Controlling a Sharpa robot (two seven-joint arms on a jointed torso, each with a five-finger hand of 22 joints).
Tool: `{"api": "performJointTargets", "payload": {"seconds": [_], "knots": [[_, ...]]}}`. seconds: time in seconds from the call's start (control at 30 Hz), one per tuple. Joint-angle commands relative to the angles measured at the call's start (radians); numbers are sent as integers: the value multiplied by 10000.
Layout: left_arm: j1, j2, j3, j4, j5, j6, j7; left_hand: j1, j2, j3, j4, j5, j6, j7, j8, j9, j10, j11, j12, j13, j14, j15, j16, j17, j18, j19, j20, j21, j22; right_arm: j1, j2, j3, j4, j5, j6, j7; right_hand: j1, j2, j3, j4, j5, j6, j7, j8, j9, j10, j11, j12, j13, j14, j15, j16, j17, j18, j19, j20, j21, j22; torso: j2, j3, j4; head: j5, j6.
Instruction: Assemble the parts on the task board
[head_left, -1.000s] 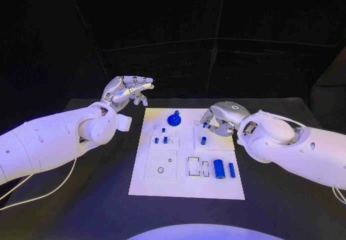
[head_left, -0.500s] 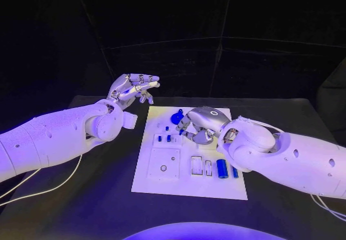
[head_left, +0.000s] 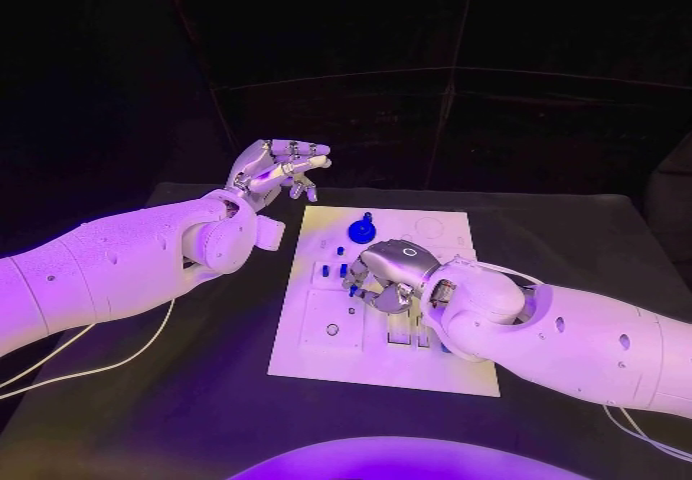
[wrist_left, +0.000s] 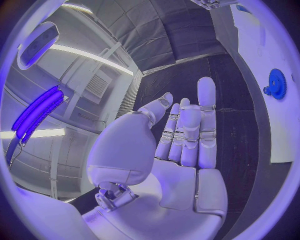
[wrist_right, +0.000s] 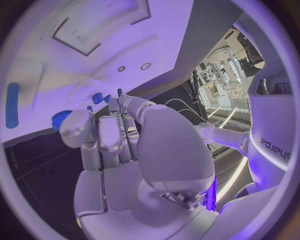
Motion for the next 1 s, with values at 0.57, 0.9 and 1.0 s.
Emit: {"api": "performJointTargets", "payload": {"seconds": [0.57, 0.9, 1.0], "knots": [[14, 84, 4, -58, 33, 168, 19, -1, 68, -81, -2, -12, -50, 2, -40, -2, -50, -4, -28, -13, -83, 1, -59, -33, 123, -52, 51, -62, -23, -127, 133, -68, -154, -265, 744, 210, -106, -8, 19, -69, 17, 11, 79, -73, -5, 47, 44, -54, 6, 187, -16, 66, -11, -62, 33, -1, 37, -3, 1, 14, -10, 232, -159], [14, 104, 3, -82, 33, 195, 12, -1, 68, -81, -2, -12, -50, 2, -40, -2, -50, -4, -28, -13, -83, 1, -59, -33, 123, -52, 51, -62, -23, -163, 192, -75, -227, -297, 917, 184, -129, -11, 15, -70, 9, 11, 80, -75, -5, 46, 47, -56, 6, 185, -14, 64, -18, -61, 29, 1, 35, -7, 7, 16, -9, 277, -209], [13, 107, 3, -84, 33, 201, 11, -1, 68, -81, -2, -12, -50, 2, -40, -2, -50, -4, -28, -13, -83, 1, -59, -33, 123, -52, 51, -62, -23, -168, 208, -76, -260, -301, 959, 179, -129, -11, 15, -70, 9, 11, 80, -75, -5, 46, 47, -56, 6, 185, -14, 64, -18, -61, 29, 1, 35, -7, 6, 12, -4, 275, -220]]}}
